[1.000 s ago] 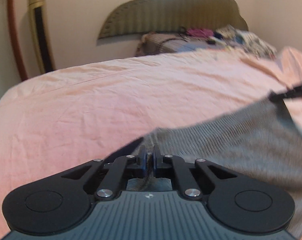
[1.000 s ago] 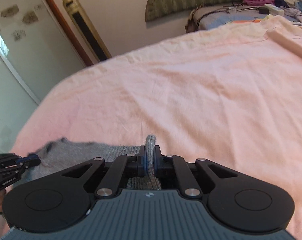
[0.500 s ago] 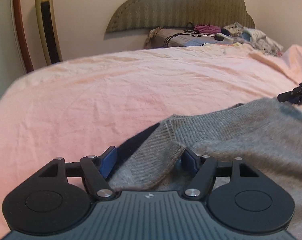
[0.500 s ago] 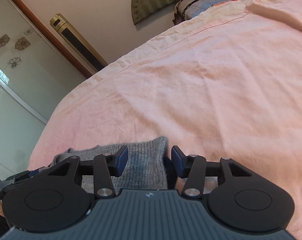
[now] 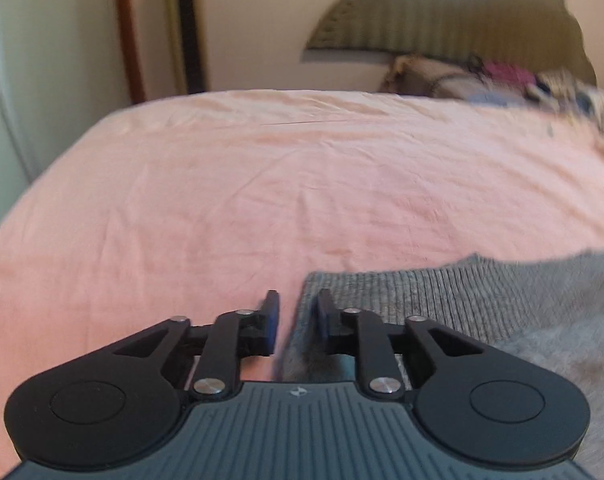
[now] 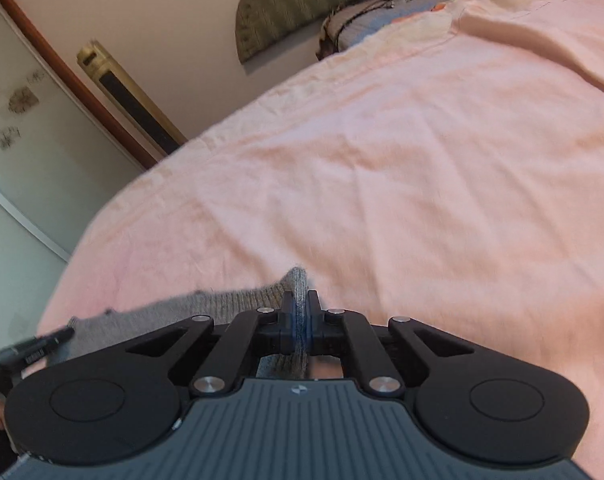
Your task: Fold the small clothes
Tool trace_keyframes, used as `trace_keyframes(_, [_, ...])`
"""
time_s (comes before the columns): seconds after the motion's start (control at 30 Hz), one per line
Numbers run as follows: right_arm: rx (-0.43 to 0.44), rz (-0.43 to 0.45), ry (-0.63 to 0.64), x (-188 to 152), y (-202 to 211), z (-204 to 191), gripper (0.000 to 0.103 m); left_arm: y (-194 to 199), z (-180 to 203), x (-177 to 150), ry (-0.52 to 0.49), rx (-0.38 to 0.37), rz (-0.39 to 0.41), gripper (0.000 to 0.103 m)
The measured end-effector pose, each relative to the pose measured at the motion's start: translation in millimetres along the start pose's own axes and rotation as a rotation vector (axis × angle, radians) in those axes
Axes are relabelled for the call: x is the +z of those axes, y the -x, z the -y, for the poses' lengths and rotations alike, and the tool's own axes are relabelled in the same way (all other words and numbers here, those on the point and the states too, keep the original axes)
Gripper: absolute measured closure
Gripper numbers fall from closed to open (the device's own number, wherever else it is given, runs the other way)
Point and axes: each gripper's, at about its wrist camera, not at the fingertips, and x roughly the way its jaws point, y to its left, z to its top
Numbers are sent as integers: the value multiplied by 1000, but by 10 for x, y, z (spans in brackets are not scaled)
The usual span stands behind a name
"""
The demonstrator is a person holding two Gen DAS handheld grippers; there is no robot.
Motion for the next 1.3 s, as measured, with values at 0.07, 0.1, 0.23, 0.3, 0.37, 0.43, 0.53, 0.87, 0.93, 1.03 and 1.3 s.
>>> trace_keyframes(0.07, [16,15,-43,-33,48,-10,80,160,-136,-48,76,-47,5,61])
trace_keyframes(0.1, [37,20,-51,-46,111,-27,63,264,-191,-84,102,-58,6,44])
trace_keyframes(0.23, [96,53,-27,-232,552,-127,45,732,-309,-378,165,-159,-7,32])
trace_keyframes(0.3, [116,21,4,-413,749,-167,45,875,-277,-551,163,-239,-55,32])
trace_keyframes(0.37, [88,-8,47,-585,880,-198,45,981,-191,-686,122,-255,-70,32])
trace_keyframes(0.43, [96,-31,25,-706,972,-151,45,1020,-151,-774,119,-271,-87,32])
trace_keyframes(0.53, [162,-84,-48,-786,977,-60,46,997,-160,-843,152,-308,-118,32])
trace_keyframes(0.87, [167,-128,-12,-939,956,-158,88,1008,-156,-852,158,-341,-155,84])
trace_keyframes(0.93, [186,-113,1,-914,1030,-185,89,1054,-154,-827,153,-362,-150,88])
trace_keyframes(1.03, [200,-103,16,-891,1107,-200,92,1133,-156,-787,141,-361,-119,92])
trace_keyframes(1.3, [145,-114,-129,-997,1150,297,88,1089,-336,-902,140,-350,-151,85])
